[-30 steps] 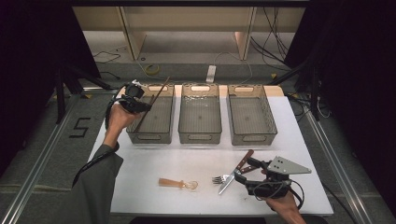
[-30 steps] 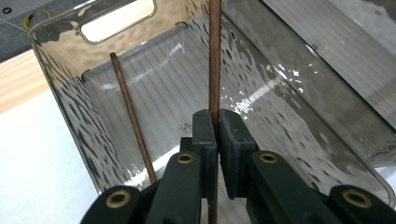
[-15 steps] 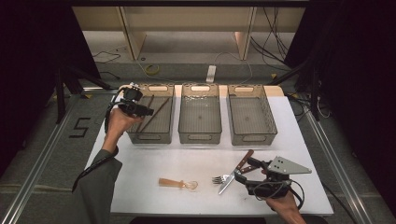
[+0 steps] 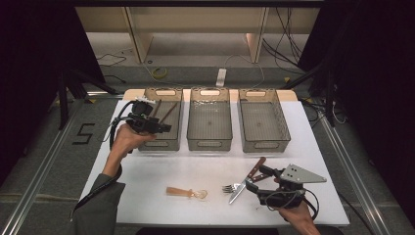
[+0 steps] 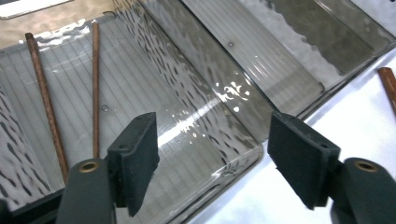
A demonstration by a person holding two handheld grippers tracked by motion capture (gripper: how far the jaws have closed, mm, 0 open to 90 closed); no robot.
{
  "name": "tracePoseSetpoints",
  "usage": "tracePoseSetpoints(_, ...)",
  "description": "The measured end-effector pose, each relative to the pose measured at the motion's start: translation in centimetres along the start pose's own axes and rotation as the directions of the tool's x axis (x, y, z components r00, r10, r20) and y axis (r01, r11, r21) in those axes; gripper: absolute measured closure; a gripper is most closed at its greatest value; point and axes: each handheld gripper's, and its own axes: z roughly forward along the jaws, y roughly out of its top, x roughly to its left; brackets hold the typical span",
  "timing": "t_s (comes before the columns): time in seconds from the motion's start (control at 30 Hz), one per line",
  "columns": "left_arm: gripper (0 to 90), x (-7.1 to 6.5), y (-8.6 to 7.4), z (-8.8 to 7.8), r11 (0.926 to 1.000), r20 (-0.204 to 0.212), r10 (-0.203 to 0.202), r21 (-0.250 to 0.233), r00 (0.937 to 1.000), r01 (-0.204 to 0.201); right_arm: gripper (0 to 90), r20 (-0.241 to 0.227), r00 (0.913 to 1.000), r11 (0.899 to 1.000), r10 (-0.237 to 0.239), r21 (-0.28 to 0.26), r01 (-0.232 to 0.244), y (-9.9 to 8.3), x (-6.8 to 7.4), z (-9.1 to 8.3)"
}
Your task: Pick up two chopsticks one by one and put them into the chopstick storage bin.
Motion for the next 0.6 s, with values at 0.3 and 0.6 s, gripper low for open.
tracePoseSetpoints(0.3, 26.2, -3.2, -0.4, -0.1, 0.9928, 0.048, 0.109, 0.045, 0.9929, -0.111, 25.6, 0.003, 1.0000, 1.000, 0.003, -0.002, -0.003, 0.0, 0.0, -0.1)
tracePoseSetpoints(0.6, 23.3, -5.7, -0.9, 0.6, 0.9764, 0.063, 0.185, 0.102, 0.9807, -0.191, 25.5, 0.004, 1.0000, 1.000, 0.003, -0.003, -0.003, 0.0, -0.1, -0.1)
